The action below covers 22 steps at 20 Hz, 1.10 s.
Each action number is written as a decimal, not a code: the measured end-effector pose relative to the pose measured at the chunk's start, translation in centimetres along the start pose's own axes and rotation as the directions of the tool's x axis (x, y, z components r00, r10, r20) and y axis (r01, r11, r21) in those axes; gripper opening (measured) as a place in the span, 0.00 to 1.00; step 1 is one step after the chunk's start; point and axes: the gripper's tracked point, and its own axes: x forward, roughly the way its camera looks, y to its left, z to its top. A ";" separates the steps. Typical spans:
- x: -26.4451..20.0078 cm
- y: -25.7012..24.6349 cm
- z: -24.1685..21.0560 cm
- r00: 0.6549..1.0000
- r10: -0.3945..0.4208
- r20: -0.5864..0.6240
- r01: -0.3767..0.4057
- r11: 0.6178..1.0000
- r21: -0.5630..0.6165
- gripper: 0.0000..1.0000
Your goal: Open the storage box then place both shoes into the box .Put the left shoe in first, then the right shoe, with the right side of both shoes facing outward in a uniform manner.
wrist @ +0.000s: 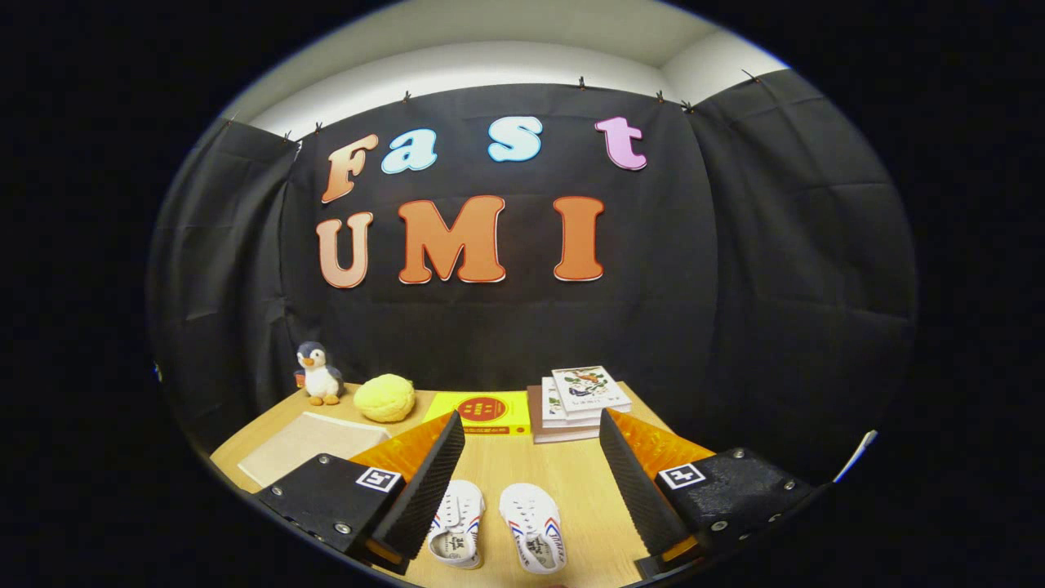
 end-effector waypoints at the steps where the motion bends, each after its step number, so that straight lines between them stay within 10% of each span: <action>1: 0.1 0.6 -0.7 0.999 0.032 -0.021 -0.031 0.999 0.029 0.99; 10: 1.5 8.7 -7.8 0.885 0.415 -0.209 -0.267 0.822 0.503 0.98; 15: 2.1 12.2 -11.1 0.783 0.570 -0.249 -0.283 0.683 0.674 0.98; 22: 2.7 16.5 -16.9 0.641 0.698 -0.318 -0.246 0.580 0.776 0.98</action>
